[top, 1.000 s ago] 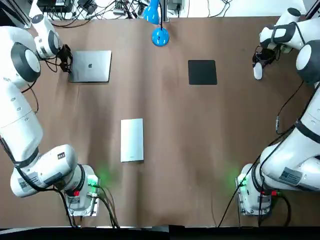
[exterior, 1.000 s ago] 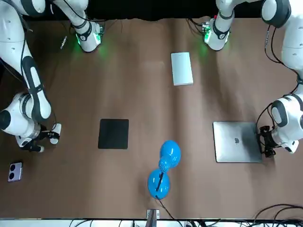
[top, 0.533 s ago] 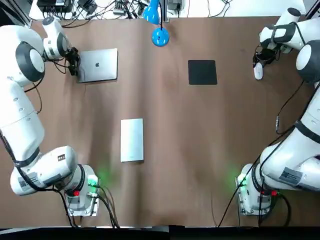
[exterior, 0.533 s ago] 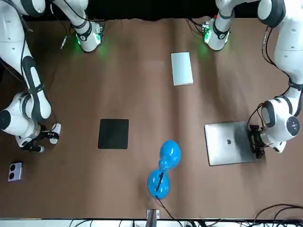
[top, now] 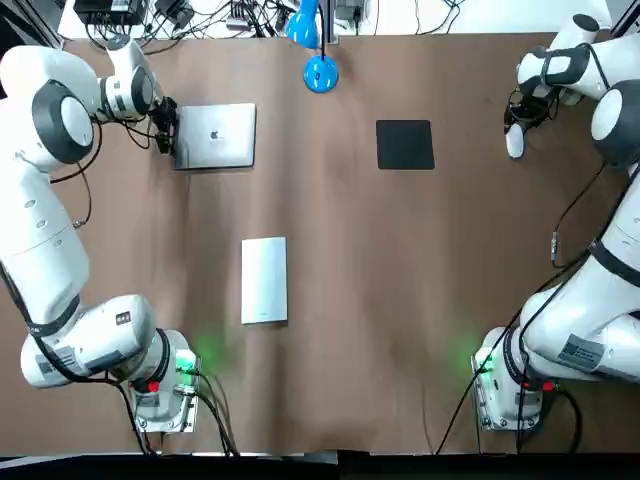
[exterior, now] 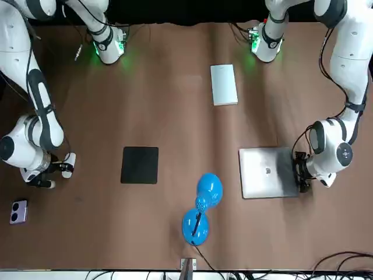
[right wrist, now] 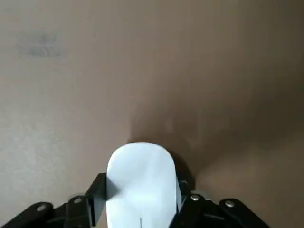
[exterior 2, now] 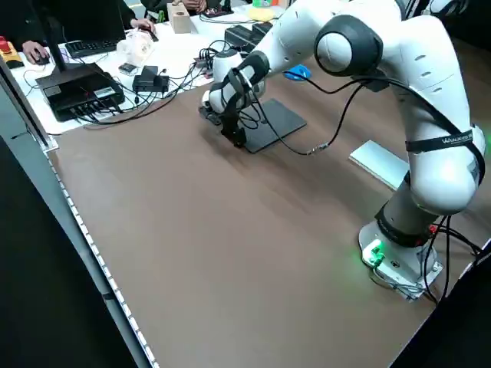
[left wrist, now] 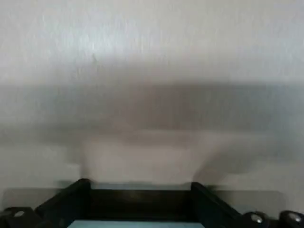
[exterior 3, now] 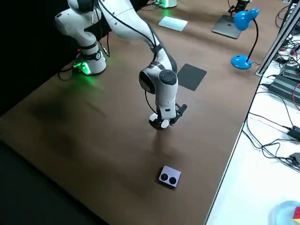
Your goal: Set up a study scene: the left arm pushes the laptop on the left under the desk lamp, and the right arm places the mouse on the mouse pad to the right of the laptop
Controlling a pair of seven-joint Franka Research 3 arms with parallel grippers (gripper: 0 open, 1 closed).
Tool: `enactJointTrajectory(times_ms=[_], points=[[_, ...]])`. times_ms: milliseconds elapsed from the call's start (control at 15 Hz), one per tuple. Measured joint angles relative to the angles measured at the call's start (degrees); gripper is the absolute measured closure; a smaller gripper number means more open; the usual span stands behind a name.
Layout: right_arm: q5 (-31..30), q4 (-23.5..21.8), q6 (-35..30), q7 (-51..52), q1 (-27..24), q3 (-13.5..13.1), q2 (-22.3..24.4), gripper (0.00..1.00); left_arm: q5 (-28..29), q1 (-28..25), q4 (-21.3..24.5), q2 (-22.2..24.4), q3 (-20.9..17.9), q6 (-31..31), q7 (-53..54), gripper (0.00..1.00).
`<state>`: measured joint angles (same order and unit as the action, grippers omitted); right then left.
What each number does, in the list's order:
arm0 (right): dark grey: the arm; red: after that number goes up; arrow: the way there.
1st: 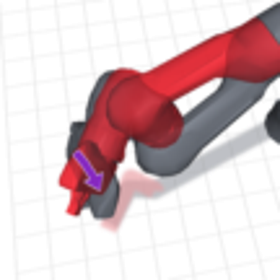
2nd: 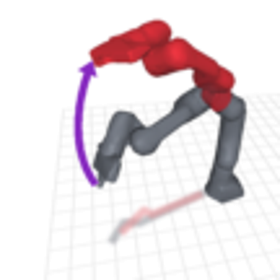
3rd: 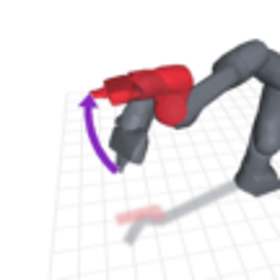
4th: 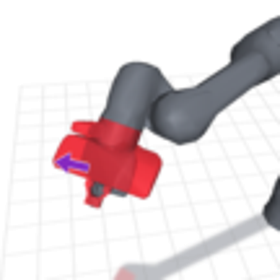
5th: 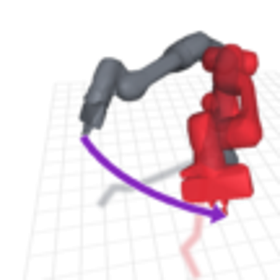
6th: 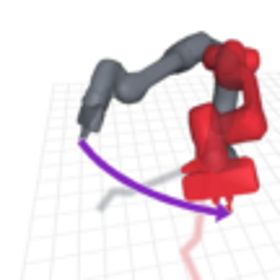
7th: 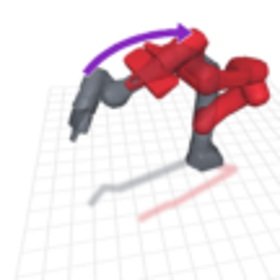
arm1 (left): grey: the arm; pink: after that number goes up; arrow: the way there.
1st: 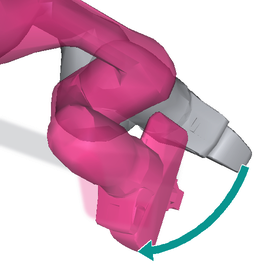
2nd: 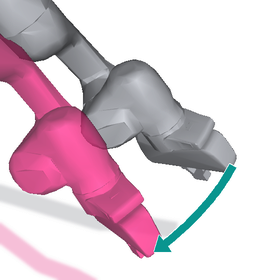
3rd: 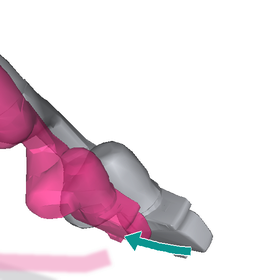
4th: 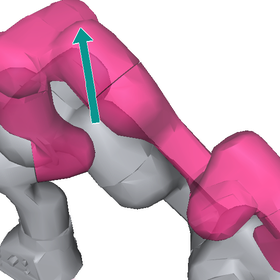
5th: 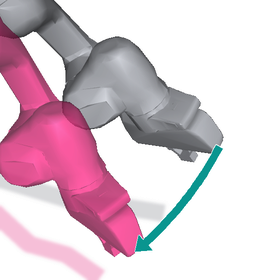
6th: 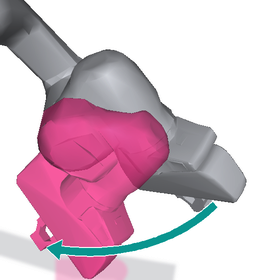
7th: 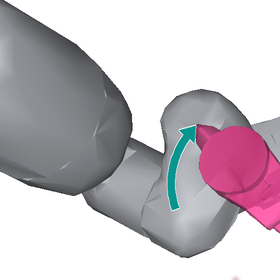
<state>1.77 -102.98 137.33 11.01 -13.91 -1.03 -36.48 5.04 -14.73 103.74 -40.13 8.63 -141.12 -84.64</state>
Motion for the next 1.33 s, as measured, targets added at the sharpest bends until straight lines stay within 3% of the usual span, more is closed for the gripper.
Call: enactJointTrajectory(times_ms=[333,533,667,1000,1333], points=[[0.4,2.7,-0.2,-0.6,0.1,2.5,1.5,0.37,0.0,3.6,2.1,1.2,0.5,0.0,-4.5,0.0],[0.6,3.0,-0.8,-5.0,1.2,6.6,3.6,0.37,0.0,5.4,2.7,1.5,0.7,0.0,-7.6,0.0],[0.6,3.0,-0.8,-9.9,4.8,7.9,4.4,0.37,0.0,6.5,3.0,1.5,1.0,0.0,-9.2,0.0],[0.6,3.0,-0.3,-18.9,15.8,8.2,4.6,0.37,0.0,11.5,3.5,1.5,2.1,-0.1,-14.7,0.0],[0.6,4.4,-0.1,-24.9,22.4,8.1,3.9,0.37,-2.5,19.1,3.6,1.4,2.4,-1.4,-20.1,0.0]])
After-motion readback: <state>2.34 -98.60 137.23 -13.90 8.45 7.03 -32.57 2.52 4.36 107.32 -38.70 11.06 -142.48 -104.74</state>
